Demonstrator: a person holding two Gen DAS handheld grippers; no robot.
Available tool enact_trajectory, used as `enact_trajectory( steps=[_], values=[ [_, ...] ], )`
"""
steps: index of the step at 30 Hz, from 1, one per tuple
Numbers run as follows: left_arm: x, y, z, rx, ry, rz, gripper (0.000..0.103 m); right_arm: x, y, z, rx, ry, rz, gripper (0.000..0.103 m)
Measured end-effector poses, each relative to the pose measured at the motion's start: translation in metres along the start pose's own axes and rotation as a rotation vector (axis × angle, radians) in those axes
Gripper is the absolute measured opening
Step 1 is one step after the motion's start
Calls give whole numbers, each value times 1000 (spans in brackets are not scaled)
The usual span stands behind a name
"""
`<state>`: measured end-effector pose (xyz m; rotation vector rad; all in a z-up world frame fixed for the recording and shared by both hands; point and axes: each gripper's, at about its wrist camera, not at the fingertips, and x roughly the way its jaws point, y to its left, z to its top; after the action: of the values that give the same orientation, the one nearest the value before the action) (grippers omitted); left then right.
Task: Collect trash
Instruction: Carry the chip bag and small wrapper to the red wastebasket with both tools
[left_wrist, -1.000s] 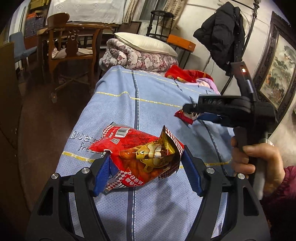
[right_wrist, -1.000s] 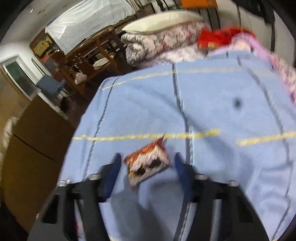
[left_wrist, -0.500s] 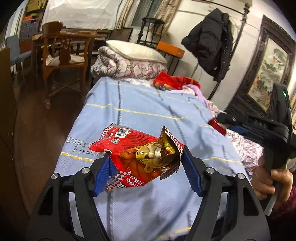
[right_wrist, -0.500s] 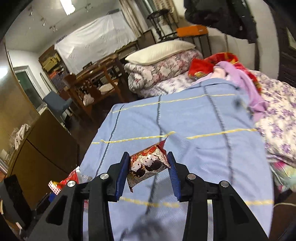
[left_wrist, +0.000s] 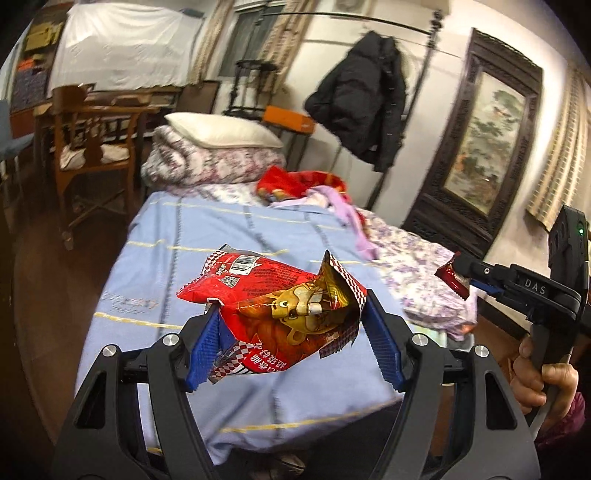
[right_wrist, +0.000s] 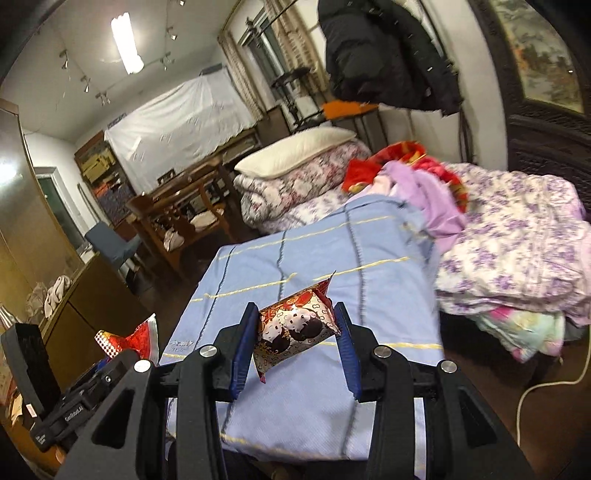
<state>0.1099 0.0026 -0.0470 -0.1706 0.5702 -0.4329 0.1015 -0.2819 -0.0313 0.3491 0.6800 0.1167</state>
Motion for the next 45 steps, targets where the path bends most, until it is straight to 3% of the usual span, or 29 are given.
enact_trajectory(
  steps=[14,23,34,45],
  values=[
    [-53,-123,-10,163,-59,-196,69,-156,-49,-22,36,-170,-27,41],
    [-99,-178,-24,225,-86,-284,69,-227,-63,-30,30,-212,32,41],
    [-116,-244,-28,355,-104,-341,69,-276,-78,-37,-3,-258,-17,41],
    [-73,-305,-46,445,-12,-421,69,-263,-145,-52,106,-206,-87,41]
  ],
)
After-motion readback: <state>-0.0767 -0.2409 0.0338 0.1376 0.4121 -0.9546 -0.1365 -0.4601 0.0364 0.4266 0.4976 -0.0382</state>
